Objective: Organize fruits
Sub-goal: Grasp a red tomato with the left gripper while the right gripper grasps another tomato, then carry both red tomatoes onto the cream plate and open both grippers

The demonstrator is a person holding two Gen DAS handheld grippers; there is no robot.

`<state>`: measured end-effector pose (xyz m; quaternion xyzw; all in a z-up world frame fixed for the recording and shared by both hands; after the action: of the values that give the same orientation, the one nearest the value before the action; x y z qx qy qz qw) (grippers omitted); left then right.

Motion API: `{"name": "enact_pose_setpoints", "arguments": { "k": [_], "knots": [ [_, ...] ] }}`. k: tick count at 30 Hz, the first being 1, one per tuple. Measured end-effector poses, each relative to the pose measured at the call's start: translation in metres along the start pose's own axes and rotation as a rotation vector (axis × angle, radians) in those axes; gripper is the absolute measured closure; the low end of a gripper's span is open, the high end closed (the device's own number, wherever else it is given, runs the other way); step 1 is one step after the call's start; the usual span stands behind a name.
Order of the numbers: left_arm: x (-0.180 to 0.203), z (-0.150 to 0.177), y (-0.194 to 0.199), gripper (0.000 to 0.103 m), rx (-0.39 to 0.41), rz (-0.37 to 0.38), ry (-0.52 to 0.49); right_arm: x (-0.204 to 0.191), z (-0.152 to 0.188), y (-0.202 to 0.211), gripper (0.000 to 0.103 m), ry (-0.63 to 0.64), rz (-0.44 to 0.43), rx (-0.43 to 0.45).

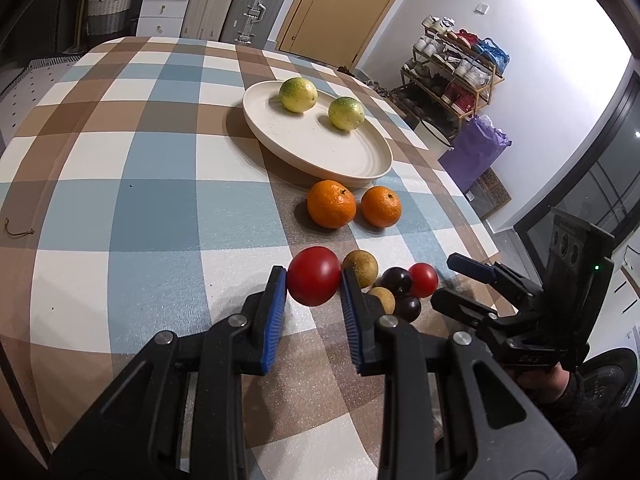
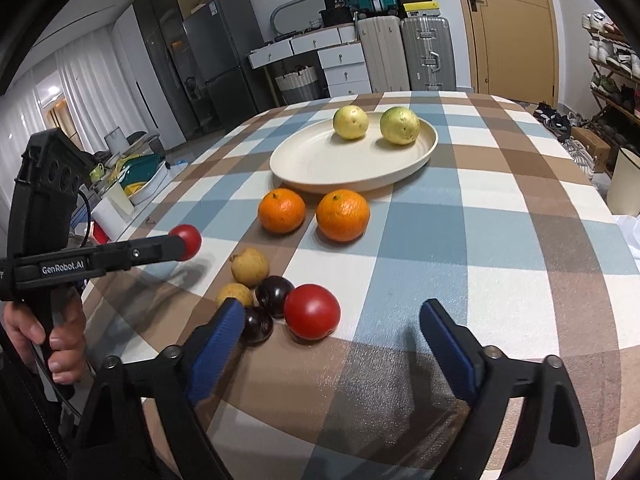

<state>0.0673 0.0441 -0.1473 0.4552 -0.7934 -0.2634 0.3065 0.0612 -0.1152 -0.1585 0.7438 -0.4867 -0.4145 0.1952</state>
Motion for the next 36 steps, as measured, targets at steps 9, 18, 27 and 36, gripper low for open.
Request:
{"name": "enact_pose_setpoints", "arguments": {
  "k": [9,18,27,36],
  "knots": [
    [0.002,0.001,0.000,0.079,-0.007,0.004,-0.005,-0.008,0.007,-0.007,0.041,-0.001,-0.065,-0.064],
    [0.014,-0.004,-0.001,0.079,-0.007,0.010,-0.023,-0.007,0.006,-0.006,0.072,-0.041,-0.131,-0.074],
    [0.014,-0.008,-0.003,0.079,-0.005,0.008,-0.028,-0.005,0.001,0.003,0.073,-0.075,-0.178,-0.044],
    [0.018,-0.032,-0.007,0.079,0.006,0.013,-0.051,-0.007,-0.023,0.016,0.073,-0.087,-0.216,0.000]
  ]
}}
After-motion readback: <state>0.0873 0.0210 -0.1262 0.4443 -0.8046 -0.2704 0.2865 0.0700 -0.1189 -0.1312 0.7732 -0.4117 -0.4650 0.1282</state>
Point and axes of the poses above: each gripper's, at about its wrist camera, not at the fingertips, and y roughly against the way its jaws point, x to its right, z to its underside, the point moved 8 cm from there along -y, roughly the way its jaws point, and after that the axes turned 15 degrees about -y, right-handed, at the moved point
